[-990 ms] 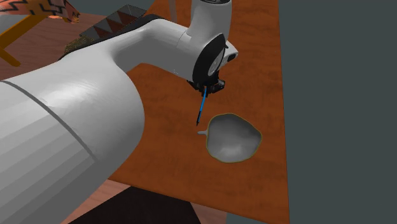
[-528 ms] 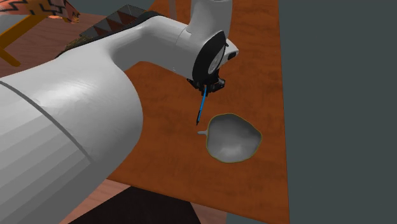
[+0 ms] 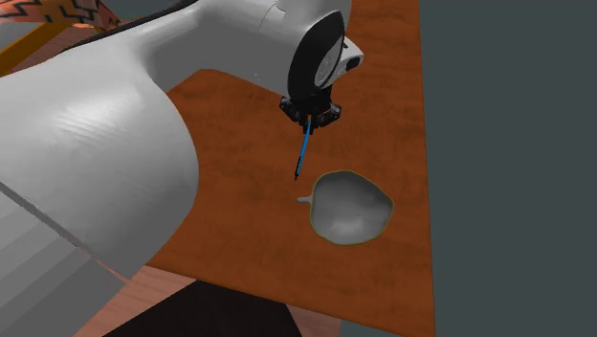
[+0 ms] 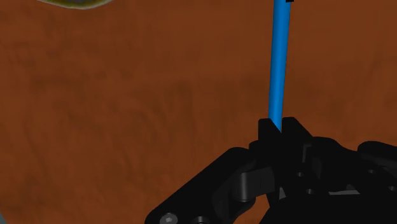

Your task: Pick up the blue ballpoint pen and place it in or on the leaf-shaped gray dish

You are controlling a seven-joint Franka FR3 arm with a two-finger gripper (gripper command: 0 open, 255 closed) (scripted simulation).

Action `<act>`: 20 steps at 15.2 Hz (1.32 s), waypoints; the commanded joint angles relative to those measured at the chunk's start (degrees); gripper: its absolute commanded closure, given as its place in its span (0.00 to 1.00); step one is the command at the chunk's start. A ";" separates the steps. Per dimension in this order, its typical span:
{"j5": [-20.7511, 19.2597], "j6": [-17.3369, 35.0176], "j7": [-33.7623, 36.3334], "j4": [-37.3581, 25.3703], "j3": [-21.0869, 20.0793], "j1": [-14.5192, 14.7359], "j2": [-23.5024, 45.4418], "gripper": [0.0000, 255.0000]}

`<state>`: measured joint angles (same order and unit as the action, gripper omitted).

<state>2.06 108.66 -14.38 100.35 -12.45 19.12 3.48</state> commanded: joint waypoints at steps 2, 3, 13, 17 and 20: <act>-0.04 -2.32 0.04 -2.39 0.02 -0.02 0.09 1.00; -0.05 -3.10 0.08 -3.19 0.02 -0.02 0.11 1.00; -0.34 -11.08 0.54 -12.15 -0.05 0.09 1.09 1.00; 0.81 -11.30 -3.46 -8.62 1.74 -2.09 -2.54 1.00; 1.64 -11.65 -7.50 -5.66 3.74 -4.08 -5.67 1.00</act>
<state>3.48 97.46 -20.35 94.37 -9.43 15.76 -1.52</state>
